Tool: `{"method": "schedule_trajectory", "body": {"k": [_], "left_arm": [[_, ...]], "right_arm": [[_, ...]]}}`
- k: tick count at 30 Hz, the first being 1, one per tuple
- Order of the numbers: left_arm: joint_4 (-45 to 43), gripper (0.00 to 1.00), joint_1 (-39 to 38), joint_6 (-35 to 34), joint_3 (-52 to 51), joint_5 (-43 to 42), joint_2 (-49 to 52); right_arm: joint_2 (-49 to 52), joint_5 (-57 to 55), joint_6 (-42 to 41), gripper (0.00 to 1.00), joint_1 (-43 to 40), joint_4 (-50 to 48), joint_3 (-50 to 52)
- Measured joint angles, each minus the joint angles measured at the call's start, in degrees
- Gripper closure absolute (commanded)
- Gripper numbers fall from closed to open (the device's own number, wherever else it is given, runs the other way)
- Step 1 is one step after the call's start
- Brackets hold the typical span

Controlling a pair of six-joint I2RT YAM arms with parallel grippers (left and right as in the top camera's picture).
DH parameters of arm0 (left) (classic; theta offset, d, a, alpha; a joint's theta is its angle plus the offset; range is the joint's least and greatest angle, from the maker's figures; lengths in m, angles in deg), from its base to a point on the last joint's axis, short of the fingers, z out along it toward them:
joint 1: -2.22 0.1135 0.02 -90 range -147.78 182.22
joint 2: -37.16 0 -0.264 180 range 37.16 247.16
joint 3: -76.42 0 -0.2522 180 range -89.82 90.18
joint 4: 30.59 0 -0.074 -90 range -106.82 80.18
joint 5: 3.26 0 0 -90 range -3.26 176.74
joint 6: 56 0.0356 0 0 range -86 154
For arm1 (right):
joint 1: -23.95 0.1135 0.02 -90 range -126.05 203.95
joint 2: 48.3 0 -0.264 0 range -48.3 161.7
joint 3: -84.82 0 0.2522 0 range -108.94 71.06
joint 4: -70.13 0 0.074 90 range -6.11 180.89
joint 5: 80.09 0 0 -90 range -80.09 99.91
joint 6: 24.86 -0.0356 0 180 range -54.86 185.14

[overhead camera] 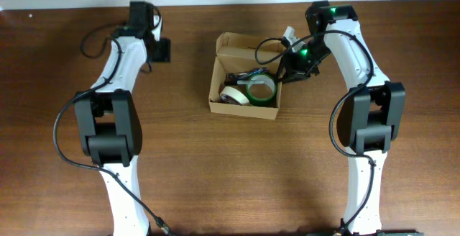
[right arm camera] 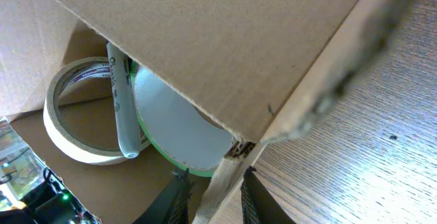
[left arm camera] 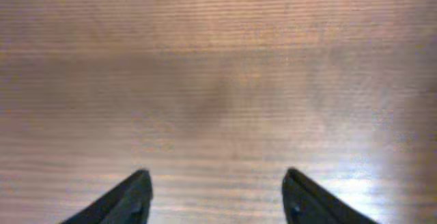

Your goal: Pack container

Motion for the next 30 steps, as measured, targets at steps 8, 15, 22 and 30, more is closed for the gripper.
{"method": "schedule_trajectory", "body": {"k": [8, 15, 22, 30], "left_arm": [[8.70, 0.77, -1.57, 1.99, 8.52, 0.83, -5.75], [13.16, 0.79, -4.52, 2.47, 9.60, 0.85, -16.61], [15.65, 0.82, -7.61, 3.58, 9.62, 0.83, -24.90], [23.04, 0.98, -13.42, 6.49, 10.05, 0.83, -31.58]], "right_arm": [[-0.15, -1.07, -0.39, 0.77, 0.00, 0.92, -0.22], [-4.68, -10.67, -1.95, 0.66, 0.57, 7.28, -1.73], [-13.97, -18.01, -1.88, 0.60, 2.97, 12.26, -3.74], [-15.69, -21.35, -3.06, 0.89, 10.03, 15.02, -4.07]]}}
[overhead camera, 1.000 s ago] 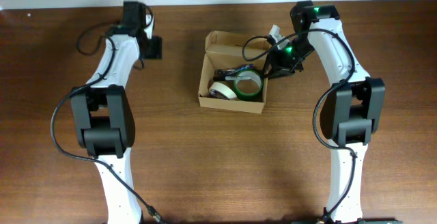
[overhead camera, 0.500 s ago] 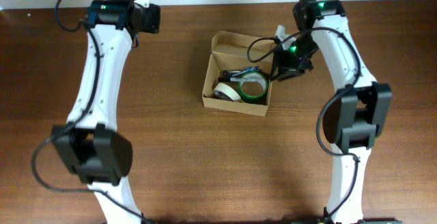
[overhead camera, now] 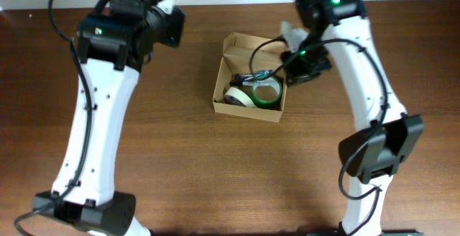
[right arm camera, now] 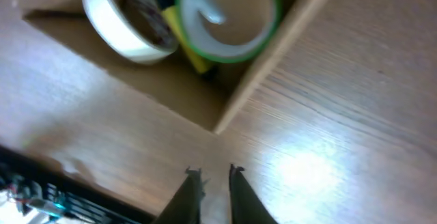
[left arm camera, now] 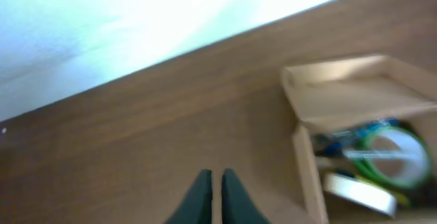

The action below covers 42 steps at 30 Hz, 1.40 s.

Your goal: Pack container

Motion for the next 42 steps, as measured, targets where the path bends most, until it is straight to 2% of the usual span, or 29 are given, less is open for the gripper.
{"method": "schedule_trajectory", "body": {"k": [8, 11, 16, 22, 34, 42], "left_arm": [[3.45, 0.98, -2.73, 0.24, -2.25, -0.20, -0.31], [3.37, 0.98, -3.39, 0.24, -6.03, -1.90, -0.31], [0.79, 0.98, -5.33, 0.24, -14.01, -3.91, -0.24], [-5.07, 0.98, -8.68, 0.24, -23.50, -4.70, -0.20], [-17.07, 0.98, -12.48, 0.24, -34.75, -5.64, 0.24], [-21.07, 0.98, -12.59, 0.24, -37.79, -6.14, 5.22]], "right_arm": [[-2.08, -6.95, -4.07, 0.91, 10.97, -1.66, -2.64], [-5.16, -8.70, -5.38, 0.96, 12.81, -1.42, -6.69], [-12.07, -10.29, -6.78, 0.96, 13.05, 0.57, -13.44], [-17.97, -10.80, -7.63, 0.96, 13.05, 0.57, -14.86], [-18.53, -10.91, -7.69, 0.96, 13.05, 0.57, -14.86], [-18.53, -10.71, -7.69, 0.96, 13.05, 0.57, -14.86]]}}
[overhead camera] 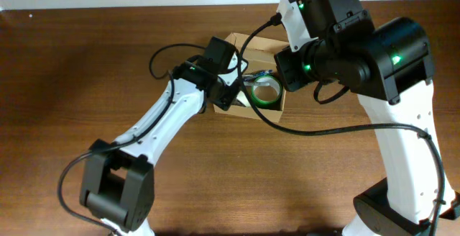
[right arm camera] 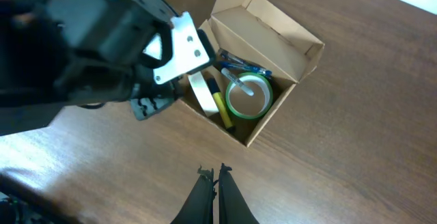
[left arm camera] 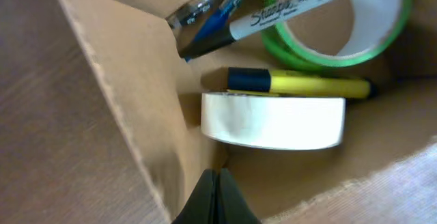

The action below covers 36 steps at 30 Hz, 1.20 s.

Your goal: Pack container

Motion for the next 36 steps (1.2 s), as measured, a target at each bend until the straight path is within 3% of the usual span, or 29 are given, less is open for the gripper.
{"method": "schedule_trajectory", "body": {"k": [13, 36], "left_arm": [[-2.16, 0.98, 0.00, 0.00, -0.09, -0.20, 1.95], [9.33, 0.98, -0.04, -0.07, -0.09, -1.70, 1.95]], "right_arm": [[0.00, 0.00, -0.02, 0.96, 0.00, 0.00, 0.00], [0.00, 0.00, 0.02, 0.96, 0.00, 0.00, 0.00]]}}
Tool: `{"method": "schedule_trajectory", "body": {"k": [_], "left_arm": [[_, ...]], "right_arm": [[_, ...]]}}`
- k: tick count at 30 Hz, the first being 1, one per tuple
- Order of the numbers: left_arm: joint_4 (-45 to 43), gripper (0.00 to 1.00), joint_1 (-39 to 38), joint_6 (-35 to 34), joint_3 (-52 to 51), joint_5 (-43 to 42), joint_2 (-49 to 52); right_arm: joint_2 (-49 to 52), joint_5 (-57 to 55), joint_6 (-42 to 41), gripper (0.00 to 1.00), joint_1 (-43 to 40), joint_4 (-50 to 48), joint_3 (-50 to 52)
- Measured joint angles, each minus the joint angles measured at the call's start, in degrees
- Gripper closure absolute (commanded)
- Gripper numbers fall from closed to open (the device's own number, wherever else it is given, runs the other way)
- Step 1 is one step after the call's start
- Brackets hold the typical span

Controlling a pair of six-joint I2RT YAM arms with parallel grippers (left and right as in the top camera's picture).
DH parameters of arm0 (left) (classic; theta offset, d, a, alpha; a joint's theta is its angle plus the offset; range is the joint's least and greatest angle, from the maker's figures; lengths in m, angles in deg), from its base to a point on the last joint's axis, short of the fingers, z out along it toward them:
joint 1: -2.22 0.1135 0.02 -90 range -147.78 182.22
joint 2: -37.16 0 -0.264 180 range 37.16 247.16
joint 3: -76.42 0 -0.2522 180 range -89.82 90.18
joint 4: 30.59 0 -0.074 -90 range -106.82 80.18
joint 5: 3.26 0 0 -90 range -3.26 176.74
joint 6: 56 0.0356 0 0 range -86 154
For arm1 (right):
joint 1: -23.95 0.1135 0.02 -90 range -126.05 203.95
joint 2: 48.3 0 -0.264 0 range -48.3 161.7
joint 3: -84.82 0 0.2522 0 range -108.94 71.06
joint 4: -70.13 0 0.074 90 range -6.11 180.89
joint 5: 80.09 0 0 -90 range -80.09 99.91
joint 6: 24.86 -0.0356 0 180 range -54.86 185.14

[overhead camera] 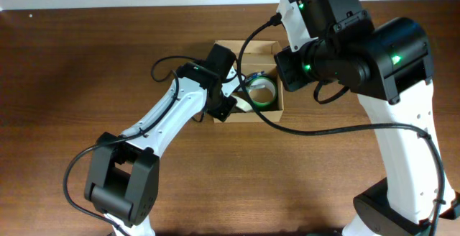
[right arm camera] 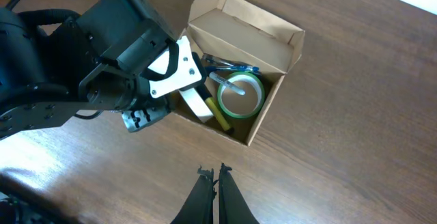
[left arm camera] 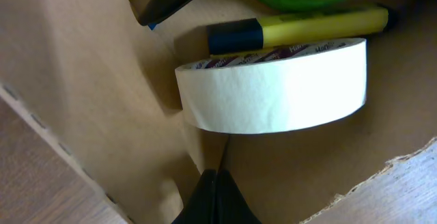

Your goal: Pack container

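The open cardboard box (overhead camera: 248, 51) sits at the table's back middle. It holds a white masking tape roll (left arm camera: 273, 87) on edge, a yellow marker (left arm camera: 307, 29), a green tape roll (right arm camera: 240, 94) with a Sharpie across it, and blue pens. My left gripper (left arm camera: 217, 179) is shut, its tips inside the box's front left corner just below the white roll, against the cardboard wall (left arm camera: 89, 80). Nothing shows between its fingers. My right gripper (right arm camera: 214, 171) is shut and empty, high above the table in front of the box.
Brown wooden table (overhead camera: 215, 178) all round the box. My left arm (overhead camera: 165, 121) reaches across from the front left. The bulky right arm (overhead camera: 352, 42) hangs over the box's right side. A white wall edge runs along the back.
The box has shifted left and back and turned squarer. My left gripper, still shut, sits closer to the white tape roll. The right gripper stays high and shut.
First my right gripper pinched the box's right wall while the left stood open over bare table at the far left. Then both were shut, clear of the box. Later the left tips were inside the front left corner, the right raised high. The box has since shifted.
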Motion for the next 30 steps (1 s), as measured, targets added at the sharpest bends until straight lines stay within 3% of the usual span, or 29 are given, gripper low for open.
{"method": "schedule_trajectory", "body": {"k": [10, 21, 30], "left_arm": [[1.66, 0.98, -0.79, -0.02, 0.00, 0.07, 0.00], [1.86, 0.98, -8.26, 0.00, 0.00, 0.07, -0.07], [5.18, 0.98, -9.49, 0.00, 0.00, 0.83, -2.86]], "right_arm": [[0.00, -0.33, 0.02, 0.96, 0.00, 0.00, 0.00], [0.00, -1.77, 0.00, 0.96, 0.00, 0.00, 0.00], [0.00, -2.01, 0.04, 0.95, 0.00, 0.00, 0.00]]}}
